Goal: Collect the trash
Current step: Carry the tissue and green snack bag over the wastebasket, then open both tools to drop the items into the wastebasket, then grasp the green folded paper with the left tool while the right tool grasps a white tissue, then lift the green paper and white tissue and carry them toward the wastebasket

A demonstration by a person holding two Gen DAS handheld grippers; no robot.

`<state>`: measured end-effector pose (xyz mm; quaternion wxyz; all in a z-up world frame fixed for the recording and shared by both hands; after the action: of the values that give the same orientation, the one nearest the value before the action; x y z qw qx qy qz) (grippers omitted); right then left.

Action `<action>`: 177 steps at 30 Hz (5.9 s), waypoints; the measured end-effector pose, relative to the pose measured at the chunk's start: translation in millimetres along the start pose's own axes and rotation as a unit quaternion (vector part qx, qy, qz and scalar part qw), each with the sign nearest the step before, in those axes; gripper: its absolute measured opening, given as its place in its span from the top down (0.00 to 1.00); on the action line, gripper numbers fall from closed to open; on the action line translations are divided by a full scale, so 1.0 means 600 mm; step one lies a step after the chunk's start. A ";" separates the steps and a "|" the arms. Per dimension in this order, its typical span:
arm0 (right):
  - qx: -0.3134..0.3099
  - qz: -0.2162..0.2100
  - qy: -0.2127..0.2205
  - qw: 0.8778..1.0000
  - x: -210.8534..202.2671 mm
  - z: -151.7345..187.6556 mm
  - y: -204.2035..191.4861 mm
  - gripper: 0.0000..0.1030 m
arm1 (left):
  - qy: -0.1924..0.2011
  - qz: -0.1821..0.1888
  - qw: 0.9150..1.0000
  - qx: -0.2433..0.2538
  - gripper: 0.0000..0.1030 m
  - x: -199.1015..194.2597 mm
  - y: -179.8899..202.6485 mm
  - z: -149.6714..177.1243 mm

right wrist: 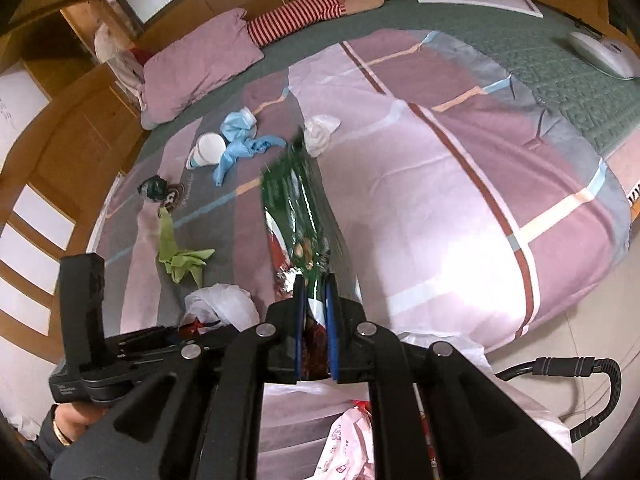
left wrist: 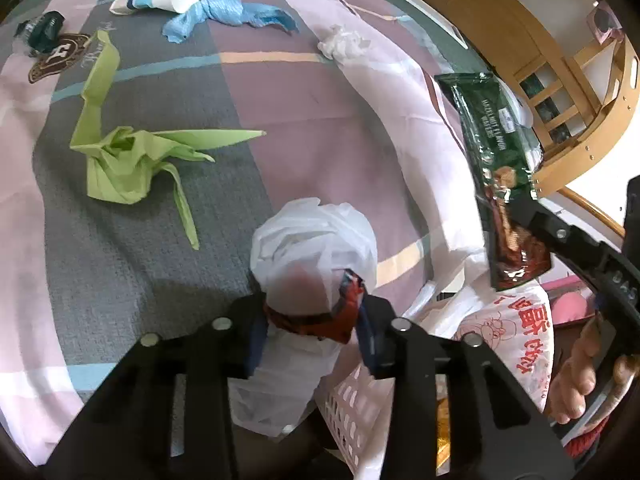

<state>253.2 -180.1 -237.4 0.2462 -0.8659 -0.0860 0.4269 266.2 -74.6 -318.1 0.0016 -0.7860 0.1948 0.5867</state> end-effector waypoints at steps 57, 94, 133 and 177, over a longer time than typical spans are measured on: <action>-0.050 -0.088 0.106 0.989 -0.312 0.041 0.020 0.28 | 0.233 -0.076 0.962 0.117 0.70 -0.229 0.238 0.153; -0.011 -0.102 0.075 0.992 -0.263 0.054 0.015 0.23 | 0.196 -0.083 0.968 0.135 0.12 -0.188 0.252 0.175; 0.017 -0.020 0.005 1.000 0.079 -0.119 0.006 0.23 | 0.136 -0.198 0.950 -0.199 0.69 -0.067 -0.180 -0.103; -0.105 0.020 -0.023 0.994 0.084 -0.023 -0.087 0.73 | 0.226 -0.252 0.927 -0.163 0.69 -0.163 -0.147 -0.044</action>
<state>298.7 -121.7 -239.4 0.1433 -0.8784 -0.1182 0.4403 294.7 30.6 -239.7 -0.0233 -0.9101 -0.1127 0.3980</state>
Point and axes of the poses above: each gripper's, at about its wrist camera, not at the fingertips, and x roughly the way its jaws point, y to its right, z to its underside, the point moved 10 cm from there along x, roughly the way its jaws point, and after that the axes turned 11 degrees about -z, right-handed, at the moved point
